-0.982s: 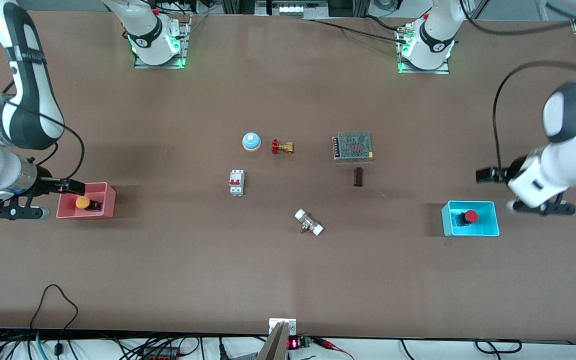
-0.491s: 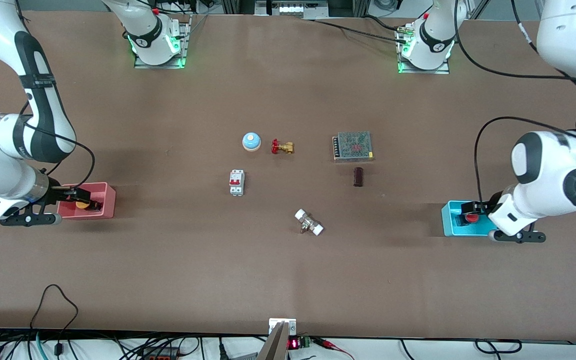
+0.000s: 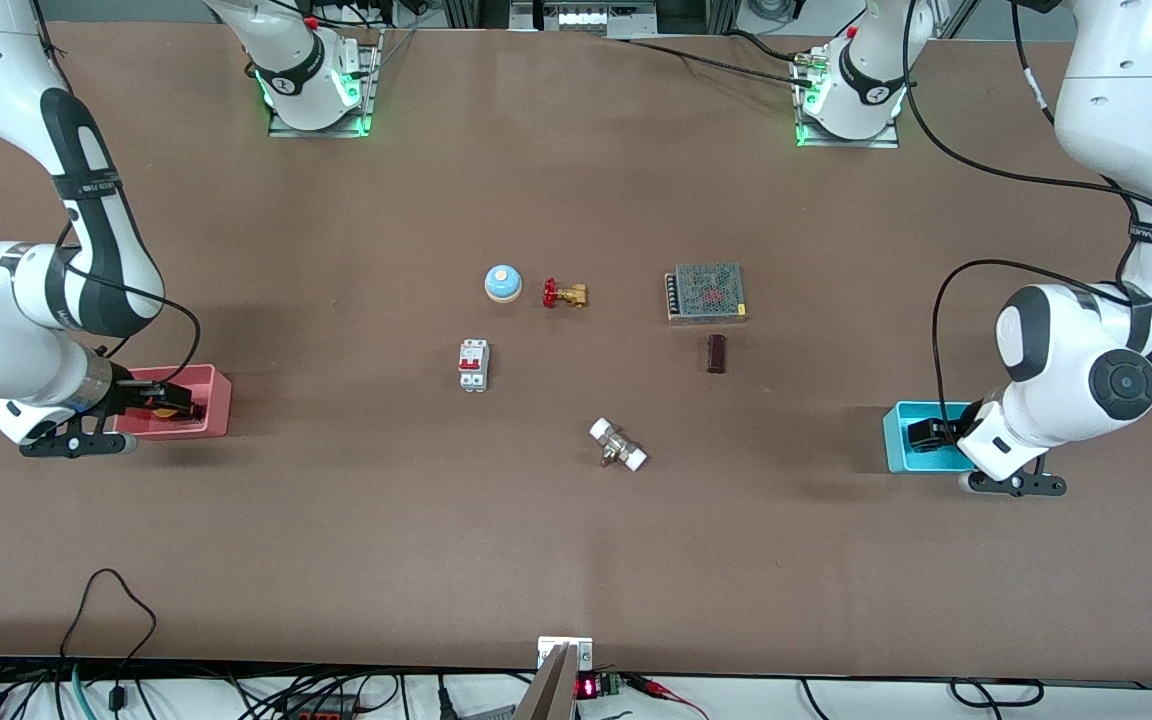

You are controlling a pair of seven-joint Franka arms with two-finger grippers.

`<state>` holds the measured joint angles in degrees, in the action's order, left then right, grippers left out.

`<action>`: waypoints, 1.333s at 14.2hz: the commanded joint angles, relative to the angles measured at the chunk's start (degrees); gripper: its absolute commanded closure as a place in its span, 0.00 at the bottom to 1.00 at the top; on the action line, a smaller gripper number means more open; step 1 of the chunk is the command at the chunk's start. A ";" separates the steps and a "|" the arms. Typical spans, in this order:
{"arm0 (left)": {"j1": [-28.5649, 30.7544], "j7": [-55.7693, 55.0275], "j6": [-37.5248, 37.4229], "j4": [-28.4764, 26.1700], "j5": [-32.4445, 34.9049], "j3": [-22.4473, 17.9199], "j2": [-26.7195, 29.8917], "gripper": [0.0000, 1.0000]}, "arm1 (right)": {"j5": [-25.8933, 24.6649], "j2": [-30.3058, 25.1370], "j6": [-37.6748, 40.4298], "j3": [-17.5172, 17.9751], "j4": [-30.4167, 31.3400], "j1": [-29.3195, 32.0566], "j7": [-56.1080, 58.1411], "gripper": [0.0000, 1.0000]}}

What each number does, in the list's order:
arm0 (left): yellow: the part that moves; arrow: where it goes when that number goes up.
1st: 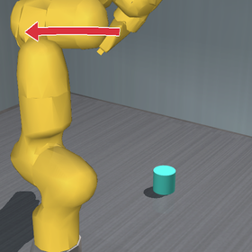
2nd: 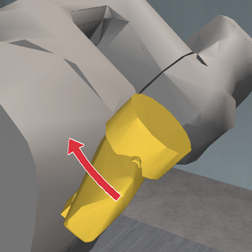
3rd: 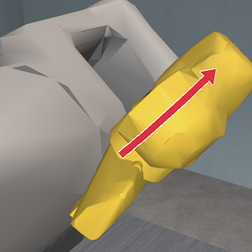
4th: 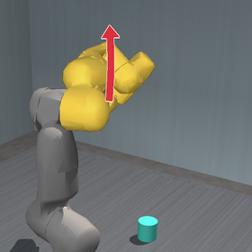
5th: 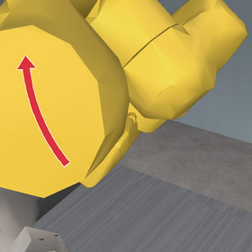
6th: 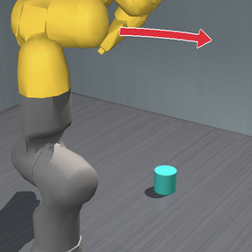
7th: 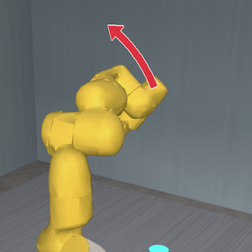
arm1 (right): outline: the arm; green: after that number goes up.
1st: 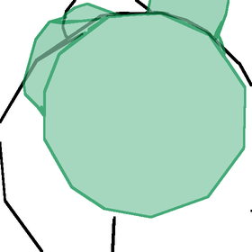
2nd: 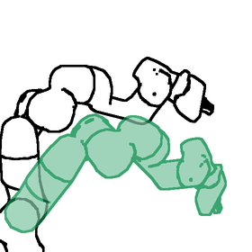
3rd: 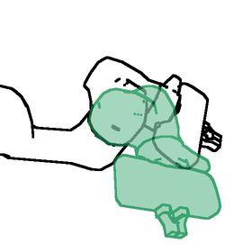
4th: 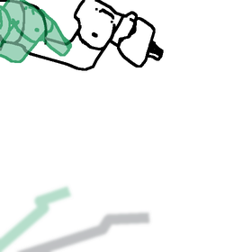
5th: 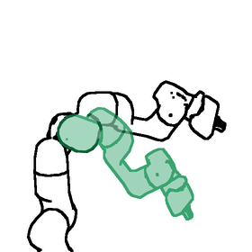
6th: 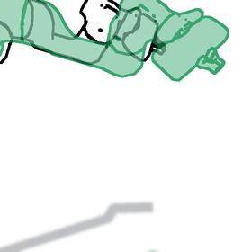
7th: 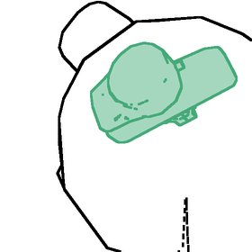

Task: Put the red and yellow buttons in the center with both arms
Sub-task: 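Reach the right gripper to the yellow button while the left gripper reaches the red button, then grasp the yellow button with the right gripper while the left gripper grasps the red button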

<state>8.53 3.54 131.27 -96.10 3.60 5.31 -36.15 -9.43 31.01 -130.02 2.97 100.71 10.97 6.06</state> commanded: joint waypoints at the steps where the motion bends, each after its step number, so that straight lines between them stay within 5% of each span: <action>1: 1.32 1.82 3.45 -1.98 0.89 0.32 -0.32 0.01 | -0.94 1.06 -2.16 0.63 0.72 0.89 1.06 0.00; 7: 1.40 1.74 9.88 -7.35 0.89 0.32 -0.15 0.01 | -0.94 2.91 -3.75 0.63 0.72 0.81 1.06 0.00; 9: 1.32 1.82 9.88 -7.17 0.89 0.32 -0.24 0.16 | -0.94 3.35 -3.75 0.63 0.72 0.89 1.06 0.04; 14: 1.23 1.82 9.53 -6.56 0.89 0.32 -0.06 0.75 | -1.02 3.79 -3.66 0.63 0.80 0.89 1.59 0.33; 19: 1.23 1.74 1.67 -3.85 0.89 0.40 3.53 0.79 | -1.02 3.71 -3.22 0.63 0.80 0.89 3.08 0.81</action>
<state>9.51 4.60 139.41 -101.51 3.60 5.42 -36.15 -9.45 35.00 -132.83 2.98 100.93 11.11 8.02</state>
